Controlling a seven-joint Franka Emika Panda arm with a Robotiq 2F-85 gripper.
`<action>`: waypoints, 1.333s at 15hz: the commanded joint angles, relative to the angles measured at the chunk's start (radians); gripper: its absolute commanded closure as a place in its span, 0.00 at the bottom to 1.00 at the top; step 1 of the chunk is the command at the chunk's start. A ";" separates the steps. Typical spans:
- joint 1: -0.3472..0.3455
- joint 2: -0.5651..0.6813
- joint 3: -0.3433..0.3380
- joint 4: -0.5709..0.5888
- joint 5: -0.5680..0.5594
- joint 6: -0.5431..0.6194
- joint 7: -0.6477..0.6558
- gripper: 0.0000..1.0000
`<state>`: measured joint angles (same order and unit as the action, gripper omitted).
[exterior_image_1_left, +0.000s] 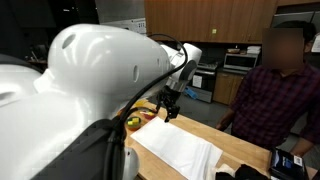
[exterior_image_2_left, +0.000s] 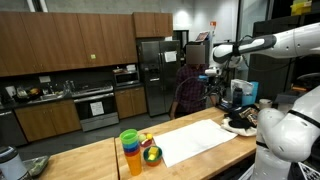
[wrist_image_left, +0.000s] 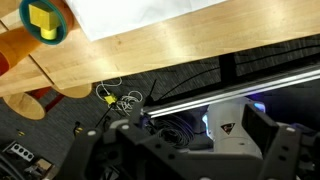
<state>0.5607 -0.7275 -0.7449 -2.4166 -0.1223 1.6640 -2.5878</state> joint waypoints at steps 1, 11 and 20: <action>-0.118 0.073 0.085 -0.001 0.076 0.010 -0.082 0.00; -0.118 0.073 0.085 -0.001 0.076 0.010 -0.082 0.00; 0.179 0.192 0.024 0.142 -0.164 -0.079 -0.010 0.00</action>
<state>0.6519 -0.6675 -0.7114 -2.3769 -0.2304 1.6227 -2.5983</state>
